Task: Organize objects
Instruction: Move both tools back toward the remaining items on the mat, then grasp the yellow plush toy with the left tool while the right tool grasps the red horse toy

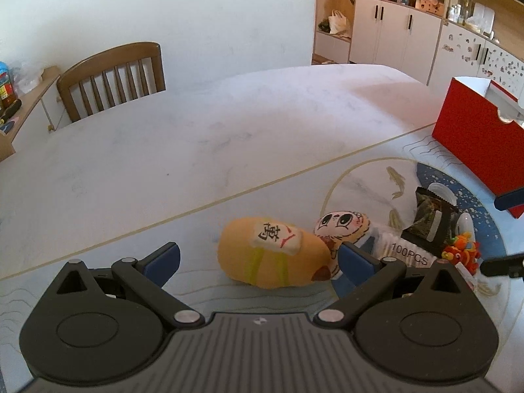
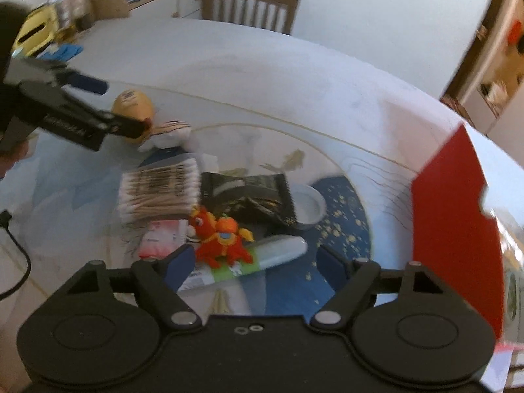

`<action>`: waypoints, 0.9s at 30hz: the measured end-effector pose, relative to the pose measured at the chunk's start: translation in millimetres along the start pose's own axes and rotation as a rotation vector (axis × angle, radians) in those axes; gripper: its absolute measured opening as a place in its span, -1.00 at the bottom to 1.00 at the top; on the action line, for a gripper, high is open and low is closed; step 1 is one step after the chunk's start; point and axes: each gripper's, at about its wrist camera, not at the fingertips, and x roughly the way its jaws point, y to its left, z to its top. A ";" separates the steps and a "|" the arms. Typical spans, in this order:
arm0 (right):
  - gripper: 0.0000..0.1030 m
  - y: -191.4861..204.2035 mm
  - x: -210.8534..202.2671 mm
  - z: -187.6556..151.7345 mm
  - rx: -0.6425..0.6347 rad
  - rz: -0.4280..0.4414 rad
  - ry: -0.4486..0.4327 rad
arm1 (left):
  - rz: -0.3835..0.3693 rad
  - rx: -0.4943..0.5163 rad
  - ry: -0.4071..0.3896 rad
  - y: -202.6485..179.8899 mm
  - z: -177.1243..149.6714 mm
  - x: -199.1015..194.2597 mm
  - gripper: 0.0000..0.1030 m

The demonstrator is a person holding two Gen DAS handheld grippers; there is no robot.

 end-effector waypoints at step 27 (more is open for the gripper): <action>-0.20 13.9 8.9 9.0 -0.032 0.056 0.002 | -0.101 0.018 -0.053 1.2 -11.8 2.5 0.44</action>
